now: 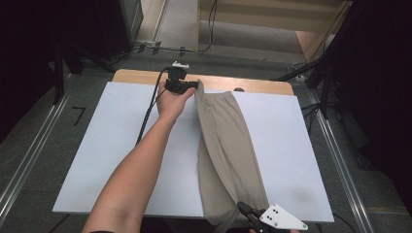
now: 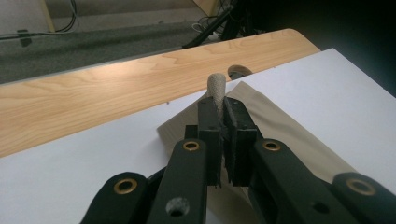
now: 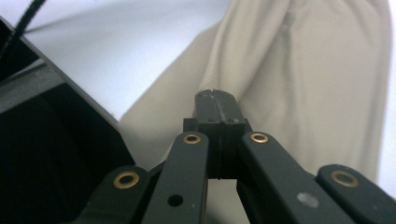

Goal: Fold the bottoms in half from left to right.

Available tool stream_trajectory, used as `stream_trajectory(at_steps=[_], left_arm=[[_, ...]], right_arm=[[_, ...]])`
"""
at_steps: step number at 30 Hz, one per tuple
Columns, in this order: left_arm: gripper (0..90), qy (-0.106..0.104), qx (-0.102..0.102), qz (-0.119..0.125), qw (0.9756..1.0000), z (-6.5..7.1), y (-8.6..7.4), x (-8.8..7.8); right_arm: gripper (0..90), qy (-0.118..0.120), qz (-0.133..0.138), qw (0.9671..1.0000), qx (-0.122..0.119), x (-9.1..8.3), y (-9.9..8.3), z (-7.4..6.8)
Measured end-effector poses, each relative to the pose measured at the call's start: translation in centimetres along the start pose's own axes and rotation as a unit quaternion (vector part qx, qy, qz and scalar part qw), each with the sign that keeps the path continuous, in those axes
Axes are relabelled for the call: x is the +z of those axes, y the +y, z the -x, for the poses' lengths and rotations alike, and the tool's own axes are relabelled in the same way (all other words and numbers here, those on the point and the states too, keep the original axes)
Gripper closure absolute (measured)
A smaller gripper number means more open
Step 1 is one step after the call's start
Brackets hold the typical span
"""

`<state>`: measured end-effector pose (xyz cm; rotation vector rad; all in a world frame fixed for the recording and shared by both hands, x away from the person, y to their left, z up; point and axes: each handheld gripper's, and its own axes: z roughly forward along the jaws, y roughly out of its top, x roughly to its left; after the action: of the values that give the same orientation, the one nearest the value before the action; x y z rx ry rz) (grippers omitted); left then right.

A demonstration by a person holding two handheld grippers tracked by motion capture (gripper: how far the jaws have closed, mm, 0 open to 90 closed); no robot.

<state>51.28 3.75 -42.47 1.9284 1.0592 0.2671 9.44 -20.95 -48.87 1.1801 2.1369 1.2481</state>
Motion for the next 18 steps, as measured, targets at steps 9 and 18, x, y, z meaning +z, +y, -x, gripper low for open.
stream_trajectory(at_steps=[9, 18], left_arm=[[87.2, -0.004, 0.011, -0.013, 0.9998, 2.1, 0.8, 3.9], [87.2, -0.014, 0.039, -0.023, 0.9989, 5.1, 1.6, 8.4]], right_arm=[[88.7, -0.021, -0.007, 0.9996, 0.018, -1.1, -1.3, 1.9], [88.6, -0.063, -0.015, 0.9967, 0.05, -2.1, -2.2, 3.4]])
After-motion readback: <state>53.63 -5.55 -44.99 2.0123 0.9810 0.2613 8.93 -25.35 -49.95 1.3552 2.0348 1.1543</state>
